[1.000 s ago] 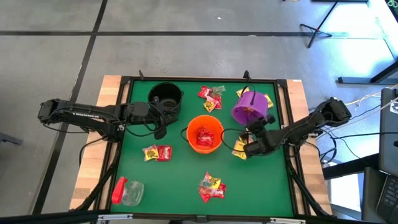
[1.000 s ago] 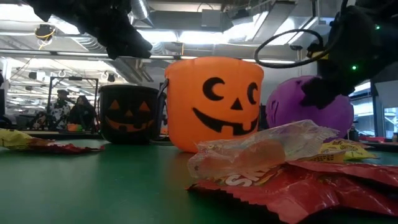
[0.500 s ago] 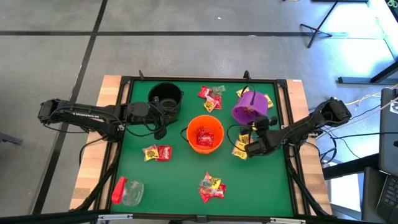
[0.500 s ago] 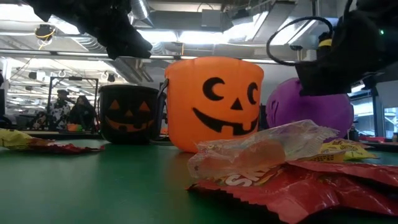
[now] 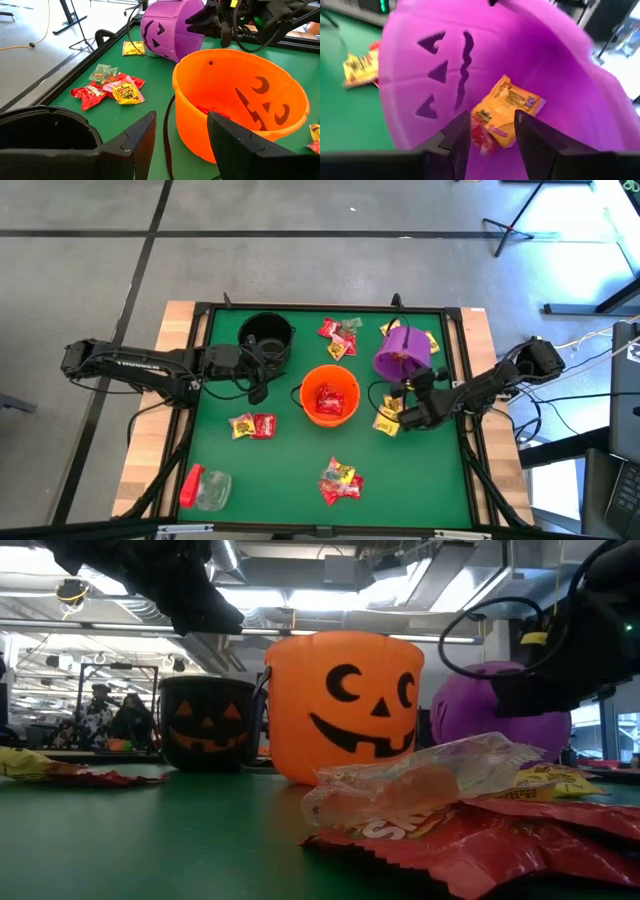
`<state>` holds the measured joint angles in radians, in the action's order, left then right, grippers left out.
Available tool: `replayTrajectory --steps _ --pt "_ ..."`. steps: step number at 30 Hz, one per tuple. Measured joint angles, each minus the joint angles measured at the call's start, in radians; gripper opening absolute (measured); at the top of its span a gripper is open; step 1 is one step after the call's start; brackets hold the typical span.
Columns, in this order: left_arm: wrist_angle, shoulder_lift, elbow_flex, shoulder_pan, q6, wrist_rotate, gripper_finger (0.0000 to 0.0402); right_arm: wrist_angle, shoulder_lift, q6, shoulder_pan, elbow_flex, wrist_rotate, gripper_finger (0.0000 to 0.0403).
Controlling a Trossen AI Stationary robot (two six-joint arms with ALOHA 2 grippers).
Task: Sort candy
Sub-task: Remove the orange candy from the purple bin and put it into the orange bin
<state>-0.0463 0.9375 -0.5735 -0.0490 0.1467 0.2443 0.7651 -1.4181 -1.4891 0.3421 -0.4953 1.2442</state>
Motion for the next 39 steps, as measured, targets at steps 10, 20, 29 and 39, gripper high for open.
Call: replayTrajectory --steps 10,20,29,39 --pt "0.0 0.0 0.0 0.0 0.0 0.0 0.0167 -0.157 -0.014 0.336 -0.09 0.0 -0.042 0.0149" --pt "-0.017 0.0 0.0 0.0 0.001 0.0 0.0167 -0.216 -0.062 0.451 -0.147 -0.001 -0.131 0.0149" --pt "-0.025 0.0 0.0 0.0 0.001 0.0 0.0167 -0.346 -0.108 0.635 -0.149 -0.001 -0.172 0.0149" --pt "-0.032 0.0 0.0 0.0 0.001 0.0 0.0167 -0.36 -0.111 0.623 -0.196 0.011 -0.191 0.0149"
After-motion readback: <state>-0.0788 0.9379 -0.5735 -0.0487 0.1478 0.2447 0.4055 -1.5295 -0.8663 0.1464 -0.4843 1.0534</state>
